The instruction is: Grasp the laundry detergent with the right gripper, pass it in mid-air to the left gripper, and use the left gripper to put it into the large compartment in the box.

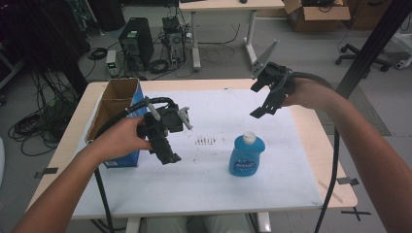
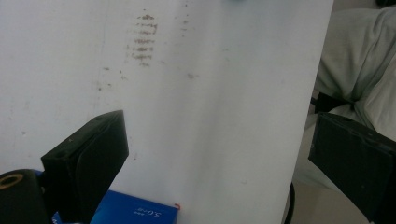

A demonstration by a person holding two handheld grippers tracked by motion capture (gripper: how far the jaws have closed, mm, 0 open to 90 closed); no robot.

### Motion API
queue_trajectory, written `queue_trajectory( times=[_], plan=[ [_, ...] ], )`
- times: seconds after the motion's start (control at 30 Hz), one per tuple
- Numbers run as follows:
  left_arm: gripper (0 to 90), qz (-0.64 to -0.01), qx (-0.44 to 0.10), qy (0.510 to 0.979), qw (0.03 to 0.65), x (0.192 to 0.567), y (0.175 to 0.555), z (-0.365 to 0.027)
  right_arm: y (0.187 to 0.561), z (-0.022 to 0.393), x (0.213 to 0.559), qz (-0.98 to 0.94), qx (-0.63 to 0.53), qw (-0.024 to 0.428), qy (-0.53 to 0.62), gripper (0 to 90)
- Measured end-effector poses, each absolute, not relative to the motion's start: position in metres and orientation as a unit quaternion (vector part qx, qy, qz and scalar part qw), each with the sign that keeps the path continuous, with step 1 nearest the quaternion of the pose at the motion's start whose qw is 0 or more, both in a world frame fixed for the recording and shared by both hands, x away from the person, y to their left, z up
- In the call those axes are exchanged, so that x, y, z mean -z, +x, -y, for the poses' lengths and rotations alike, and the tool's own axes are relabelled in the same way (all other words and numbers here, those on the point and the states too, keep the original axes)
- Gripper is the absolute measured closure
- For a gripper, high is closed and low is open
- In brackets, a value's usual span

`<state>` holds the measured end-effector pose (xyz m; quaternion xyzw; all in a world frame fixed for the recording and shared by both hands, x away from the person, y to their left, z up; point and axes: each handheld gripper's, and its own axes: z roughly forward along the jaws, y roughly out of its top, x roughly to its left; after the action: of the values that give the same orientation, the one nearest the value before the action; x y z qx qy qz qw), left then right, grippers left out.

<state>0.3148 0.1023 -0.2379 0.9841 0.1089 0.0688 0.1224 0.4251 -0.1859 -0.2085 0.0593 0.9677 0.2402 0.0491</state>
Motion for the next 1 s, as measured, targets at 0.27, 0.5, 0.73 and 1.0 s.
queue_trajectory(
  times=[0.27, 0.5, 0.73, 1.0],
  plan=[
    [5.0, -0.112, -0.072, 0.984, 0.122, 0.237, 0.315, -0.104, 0.419, 0.193, 0.203, -0.967, -0.243, 0.049, 0.057, 4.3],
    [5.0, -0.11, -0.074, 0.984, 0.122, 0.236, 0.316, -0.103, 0.412, 0.196, 0.2, -0.968, -0.241, 0.049, 0.055, 4.1],
    [5.0, -0.109, -0.074, 0.984, 0.121, 0.236, 0.314, -0.102, 0.41, 0.195, 0.2, -0.968, -0.238, 0.05, 0.054, 4.2],
    [5.0, -0.109, -0.075, 0.984, 0.12, 0.236, 0.314, -0.102, 0.409, 0.196, 0.199, -0.969, -0.238, 0.05, 0.053, 4.3]
  ],
)
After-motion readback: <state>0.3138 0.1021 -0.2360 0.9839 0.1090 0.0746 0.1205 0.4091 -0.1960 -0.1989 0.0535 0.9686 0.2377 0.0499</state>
